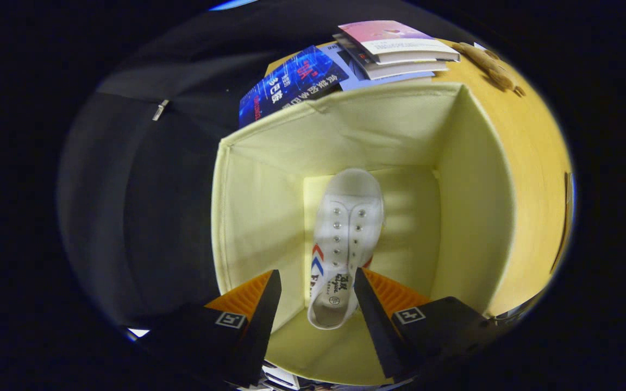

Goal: Open the storage box then place both shoes into the box .Put the left shoe in first, then the right shoe, with the right side of both shoes facing outward in a uniform manner.

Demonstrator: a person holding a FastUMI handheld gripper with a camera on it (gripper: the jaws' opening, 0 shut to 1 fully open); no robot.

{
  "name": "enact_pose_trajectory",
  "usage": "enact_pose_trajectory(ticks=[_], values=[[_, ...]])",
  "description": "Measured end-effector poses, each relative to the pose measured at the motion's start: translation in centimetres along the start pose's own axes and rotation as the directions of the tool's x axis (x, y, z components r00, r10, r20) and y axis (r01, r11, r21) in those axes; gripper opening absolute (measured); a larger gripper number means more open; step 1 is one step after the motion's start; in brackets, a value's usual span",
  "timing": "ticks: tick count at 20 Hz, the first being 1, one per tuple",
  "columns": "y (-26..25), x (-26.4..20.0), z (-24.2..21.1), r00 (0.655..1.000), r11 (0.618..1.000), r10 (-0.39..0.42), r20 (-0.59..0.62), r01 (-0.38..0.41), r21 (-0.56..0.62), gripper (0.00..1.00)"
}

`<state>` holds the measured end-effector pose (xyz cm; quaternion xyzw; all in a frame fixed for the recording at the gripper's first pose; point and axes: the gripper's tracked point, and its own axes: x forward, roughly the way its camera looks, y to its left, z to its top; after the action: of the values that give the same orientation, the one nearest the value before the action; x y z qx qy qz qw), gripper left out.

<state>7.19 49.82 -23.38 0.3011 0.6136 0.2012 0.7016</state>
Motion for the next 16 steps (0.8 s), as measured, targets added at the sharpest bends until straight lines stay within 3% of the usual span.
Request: enact_pose_trajectory(ticks=[6,9,12,16], values=[[-0.3,-10.5,1.0,0.977,0.979,0.2,0.07,-0.197,-0.045,0.87],[-3.6,-16.8,2.5,0.961,0.969,0.239,0.14,-0.227,-0.1,0.87],[-10.1,-21.6,3.6,0.96,0.976,0.194,0.201,-0.169,-0.134,0.87],[-22.2,-25.5,4.4,0.964,0.992,0.04,0.263,-0.008,-0.122,0.88]])
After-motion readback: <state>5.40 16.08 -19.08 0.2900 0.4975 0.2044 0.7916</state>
